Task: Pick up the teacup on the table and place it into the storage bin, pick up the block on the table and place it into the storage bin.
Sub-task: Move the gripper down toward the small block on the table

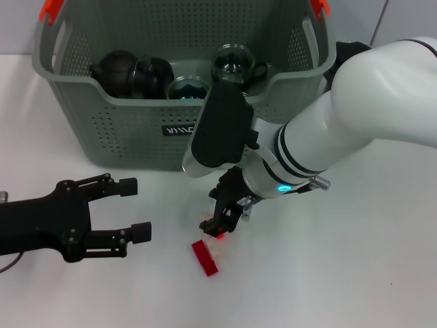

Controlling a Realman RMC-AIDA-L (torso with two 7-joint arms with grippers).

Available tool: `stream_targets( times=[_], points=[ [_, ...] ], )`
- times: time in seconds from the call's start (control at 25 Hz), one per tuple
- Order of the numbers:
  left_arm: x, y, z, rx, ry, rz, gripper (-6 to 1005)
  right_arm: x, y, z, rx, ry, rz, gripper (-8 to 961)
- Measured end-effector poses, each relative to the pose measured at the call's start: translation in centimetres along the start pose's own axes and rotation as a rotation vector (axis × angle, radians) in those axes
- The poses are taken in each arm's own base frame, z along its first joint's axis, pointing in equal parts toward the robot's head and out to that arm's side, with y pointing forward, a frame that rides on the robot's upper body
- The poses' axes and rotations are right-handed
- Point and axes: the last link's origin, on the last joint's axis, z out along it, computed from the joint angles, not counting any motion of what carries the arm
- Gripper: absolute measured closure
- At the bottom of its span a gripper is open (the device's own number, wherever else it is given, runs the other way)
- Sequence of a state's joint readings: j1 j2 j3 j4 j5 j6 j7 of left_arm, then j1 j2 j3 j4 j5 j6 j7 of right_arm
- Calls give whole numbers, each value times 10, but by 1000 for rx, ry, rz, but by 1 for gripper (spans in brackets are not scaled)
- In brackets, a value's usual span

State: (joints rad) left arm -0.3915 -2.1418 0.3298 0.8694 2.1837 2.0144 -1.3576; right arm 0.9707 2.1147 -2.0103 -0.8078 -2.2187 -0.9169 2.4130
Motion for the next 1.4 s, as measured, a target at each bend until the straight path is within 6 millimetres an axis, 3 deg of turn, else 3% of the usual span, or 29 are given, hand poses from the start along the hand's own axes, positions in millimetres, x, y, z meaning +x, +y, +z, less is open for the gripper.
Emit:
stream_targets(
  times=[1.4],
  points=[
    [3,-2,2,-6,1,7,111,3,4,4,-12,26,-26,461]
  ],
)
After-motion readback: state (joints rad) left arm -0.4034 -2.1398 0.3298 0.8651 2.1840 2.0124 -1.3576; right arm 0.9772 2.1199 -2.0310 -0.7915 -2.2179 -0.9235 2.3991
